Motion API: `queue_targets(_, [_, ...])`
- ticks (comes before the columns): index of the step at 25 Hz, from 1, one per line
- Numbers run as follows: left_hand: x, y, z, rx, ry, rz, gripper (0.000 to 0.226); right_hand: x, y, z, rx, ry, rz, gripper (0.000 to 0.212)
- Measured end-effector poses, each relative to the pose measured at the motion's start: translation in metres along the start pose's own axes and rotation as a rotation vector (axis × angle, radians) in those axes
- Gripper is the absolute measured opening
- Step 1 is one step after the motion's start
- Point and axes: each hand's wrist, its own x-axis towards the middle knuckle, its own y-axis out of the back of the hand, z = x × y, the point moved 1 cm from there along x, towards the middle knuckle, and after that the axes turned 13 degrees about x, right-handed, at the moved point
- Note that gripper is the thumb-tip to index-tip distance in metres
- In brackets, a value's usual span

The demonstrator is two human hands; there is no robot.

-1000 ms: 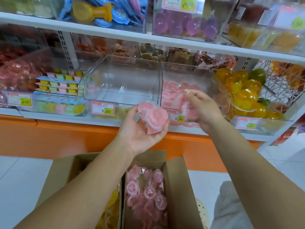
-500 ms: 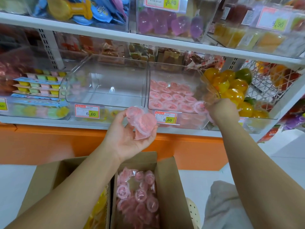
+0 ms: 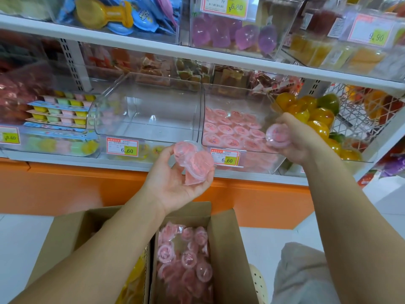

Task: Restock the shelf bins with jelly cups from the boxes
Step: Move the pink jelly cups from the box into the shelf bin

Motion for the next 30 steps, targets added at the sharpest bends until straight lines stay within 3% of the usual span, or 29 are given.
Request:
queue_targets(3, [0.002,-0.002,0.003,-0.011,-0.009,0.011,0.056,0.019,-0.018,0.017,-0.001,-0.020,-0.067,0.009])
queue_targets(8, [0.004,0.005,0.009,-0.011,-0.030,0.025,0.056,0.035,-0.074,0.034,-0.405,0.244,-0.121,0.009])
queue_targets(11, [0.004,0.012,0.014,-0.009,-0.041,0.036,0.056,0.046,-0.097,0.053,-0.537,0.360,-0.142,0.008])
queue_targets(13, [0.003,0.014,0.016,-0.005,-0.048,0.045,0.061,0.053,-0.106,0.065,-0.612,0.417,-0.123,0.017])
queue_targets(17, [0.001,0.017,0.019,0.008,-0.055,0.034,0.071,0.060,-0.107,0.072,-0.825,0.407,-0.076,0.029])
queue_targets(23, [-0.002,0.020,0.023,-0.006,-0.048,0.033,0.061,0.071,-0.106,0.073,-1.194,0.392,-0.230,0.025])
queue_targets(30, [-0.004,0.013,0.020,0.009,-0.054,0.028,0.061,0.063,-0.097,0.070,-1.219,0.420,-0.277,0.038])
